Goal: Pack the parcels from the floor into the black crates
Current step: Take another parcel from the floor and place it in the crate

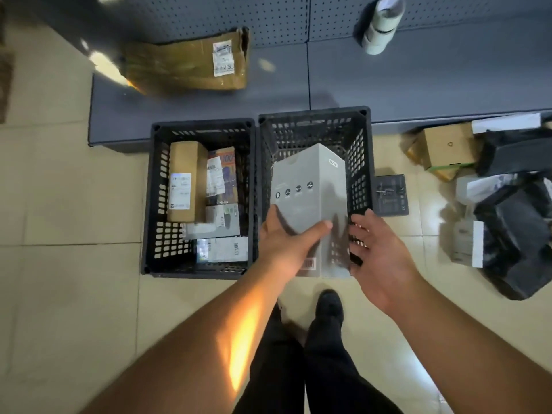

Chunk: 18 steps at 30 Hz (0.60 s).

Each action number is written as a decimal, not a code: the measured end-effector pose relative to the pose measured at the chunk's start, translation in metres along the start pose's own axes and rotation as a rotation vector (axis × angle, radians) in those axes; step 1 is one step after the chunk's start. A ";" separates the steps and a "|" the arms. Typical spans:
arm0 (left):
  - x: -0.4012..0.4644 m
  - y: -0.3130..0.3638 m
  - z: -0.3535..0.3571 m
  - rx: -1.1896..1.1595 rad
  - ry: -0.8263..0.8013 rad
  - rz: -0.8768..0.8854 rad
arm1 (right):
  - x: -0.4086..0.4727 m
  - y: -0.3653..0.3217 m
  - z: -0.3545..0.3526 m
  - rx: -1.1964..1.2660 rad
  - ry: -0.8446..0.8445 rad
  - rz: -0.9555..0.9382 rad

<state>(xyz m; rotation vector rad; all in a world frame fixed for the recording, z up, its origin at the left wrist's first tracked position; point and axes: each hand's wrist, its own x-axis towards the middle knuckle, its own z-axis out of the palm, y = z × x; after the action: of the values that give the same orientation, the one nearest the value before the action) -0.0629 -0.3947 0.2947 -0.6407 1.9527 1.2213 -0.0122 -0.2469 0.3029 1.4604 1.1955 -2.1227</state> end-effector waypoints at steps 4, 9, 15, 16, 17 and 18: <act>0.010 -0.011 -0.035 -0.184 -0.021 -0.057 | 0.002 0.007 0.015 0.045 -0.055 0.033; 0.018 -0.032 -0.084 -0.409 -0.204 -0.138 | 0.014 0.024 0.056 -0.059 -0.015 0.017; 0.033 -0.061 -0.155 -0.562 -0.415 -0.214 | 0.025 0.065 0.132 -0.244 -0.091 0.121; 0.036 -0.065 -0.171 -0.582 -0.439 -0.223 | 0.024 0.072 0.146 -0.229 -0.108 0.136; 0.039 -0.068 -0.186 -0.601 -0.464 -0.233 | 0.024 0.080 0.160 -0.196 -0.117 0.157; 0.043 -0.071 -0.202 -0.616 -0.486 -0.244 | 0.023 0.089 0.173 -0.136 -0.135 0.197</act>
<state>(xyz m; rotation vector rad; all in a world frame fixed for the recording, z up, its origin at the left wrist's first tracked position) -0.1014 -0.6088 0.2786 -0.7657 1.0610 1.6438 -0.0733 -0.4287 0.2654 1.2968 1.0766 -1.9348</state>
